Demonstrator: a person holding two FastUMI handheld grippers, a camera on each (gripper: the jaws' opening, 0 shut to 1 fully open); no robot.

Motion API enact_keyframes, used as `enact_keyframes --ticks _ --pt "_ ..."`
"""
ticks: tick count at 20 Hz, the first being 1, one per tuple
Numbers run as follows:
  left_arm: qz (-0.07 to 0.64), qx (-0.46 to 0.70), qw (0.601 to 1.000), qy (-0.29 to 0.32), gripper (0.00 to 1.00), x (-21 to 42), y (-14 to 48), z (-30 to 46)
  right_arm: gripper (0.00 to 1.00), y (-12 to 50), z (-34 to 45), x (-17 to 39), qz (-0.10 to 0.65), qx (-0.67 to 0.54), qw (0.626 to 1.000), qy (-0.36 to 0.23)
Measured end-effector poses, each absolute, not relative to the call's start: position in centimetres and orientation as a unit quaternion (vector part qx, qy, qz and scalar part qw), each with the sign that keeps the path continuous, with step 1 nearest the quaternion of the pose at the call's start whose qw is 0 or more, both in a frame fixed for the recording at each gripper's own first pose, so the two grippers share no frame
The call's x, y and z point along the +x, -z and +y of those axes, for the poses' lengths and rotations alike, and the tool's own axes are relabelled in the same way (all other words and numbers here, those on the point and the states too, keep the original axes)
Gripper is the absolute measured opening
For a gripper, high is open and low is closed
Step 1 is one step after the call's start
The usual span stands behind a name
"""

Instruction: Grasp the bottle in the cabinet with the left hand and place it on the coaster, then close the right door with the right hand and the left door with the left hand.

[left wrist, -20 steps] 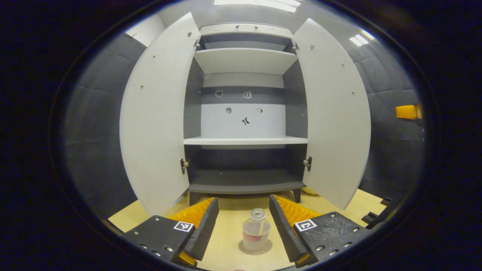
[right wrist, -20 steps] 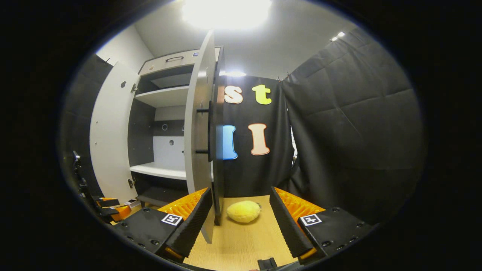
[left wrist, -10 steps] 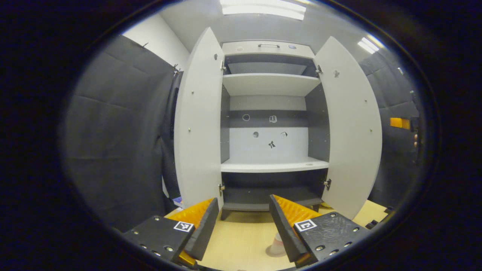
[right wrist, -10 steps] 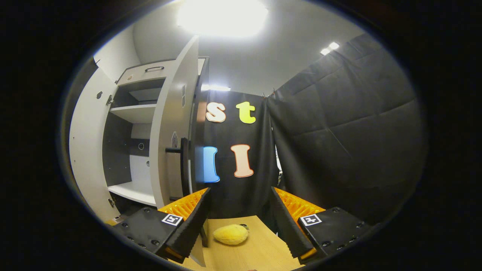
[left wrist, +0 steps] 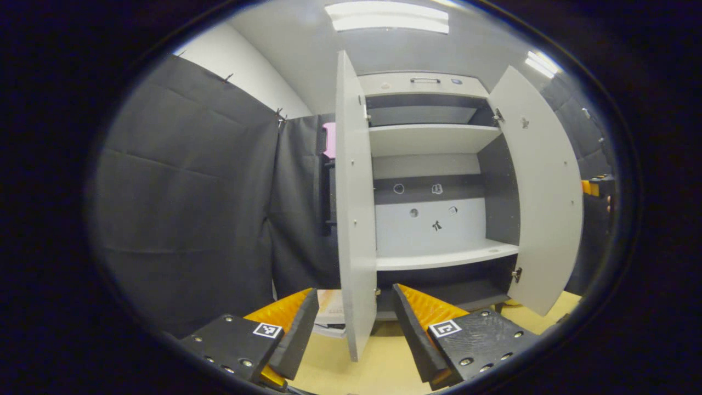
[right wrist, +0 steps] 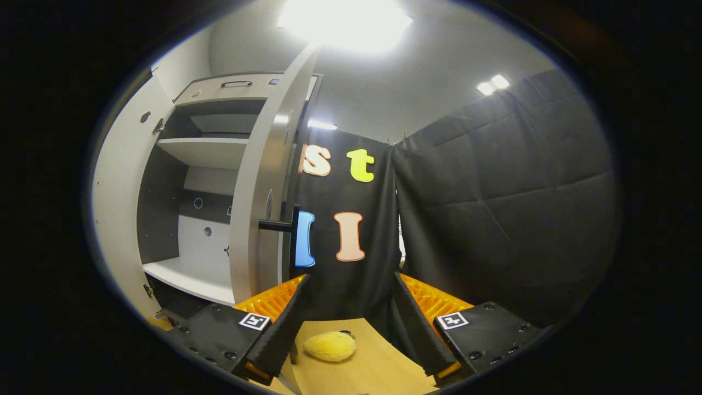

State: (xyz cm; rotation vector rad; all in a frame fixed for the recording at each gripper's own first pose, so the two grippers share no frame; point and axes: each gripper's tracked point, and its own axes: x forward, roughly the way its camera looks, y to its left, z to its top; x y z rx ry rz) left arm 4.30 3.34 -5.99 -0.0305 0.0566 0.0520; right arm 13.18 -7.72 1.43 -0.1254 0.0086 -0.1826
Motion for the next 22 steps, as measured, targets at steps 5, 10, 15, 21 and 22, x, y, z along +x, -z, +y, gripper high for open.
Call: enact_keyframes --ticks 5,10,15,21,22 --pt "0.034 -0.033 0.998 -0.033 0.87 5.5 7.0 6.0 0.94 -1.4 -5.8 12.7 0.011 -0.055 0.995 0.081" --pt "0.038 -0.040 0.998 -0.025 0.87 6.4 7.9 7.3 0.95 -1.5 -2.8 12.3 0.010 -0.054 0.996 0.069" --pt "0.036 -0.041 0.998 -0.022 0.82 6.7 8.1 9.1 0.95 -1.4 0.9 12.2 0.003 -0.059 0.997 0.044" --pt "0.042 -0.040 0.998 -0.030 0.81 6.4 9.0 11.6 0.94 -1.1 4.5 12.8 0.003 -0.052 0.998 0.020" --pt "0.044 -0.039 0.998 -0.031 0.81 6.3 9.2 11.8 0.92 -1.0 5.3 13.0 0.004 -0.049 0.999 0.013"
